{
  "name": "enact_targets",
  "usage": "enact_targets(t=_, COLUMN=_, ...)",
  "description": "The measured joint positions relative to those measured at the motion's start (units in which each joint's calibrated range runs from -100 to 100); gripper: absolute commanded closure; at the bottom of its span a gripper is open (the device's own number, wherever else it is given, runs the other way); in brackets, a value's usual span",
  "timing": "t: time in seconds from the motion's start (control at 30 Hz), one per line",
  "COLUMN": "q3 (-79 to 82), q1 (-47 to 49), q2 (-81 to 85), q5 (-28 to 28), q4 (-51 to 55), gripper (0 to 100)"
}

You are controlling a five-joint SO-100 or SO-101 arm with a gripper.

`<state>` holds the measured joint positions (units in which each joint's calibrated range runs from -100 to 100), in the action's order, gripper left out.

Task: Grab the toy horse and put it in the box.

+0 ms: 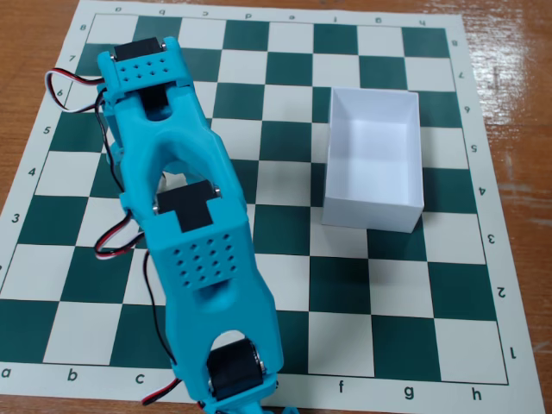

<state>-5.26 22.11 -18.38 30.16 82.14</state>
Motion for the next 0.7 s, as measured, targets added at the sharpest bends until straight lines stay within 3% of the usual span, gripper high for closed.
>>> enact_targets(t=0.7, q3=-5.2, q1=2.5, q2=-11.1, q5=0.0, q4=-2.4, gripper=55)
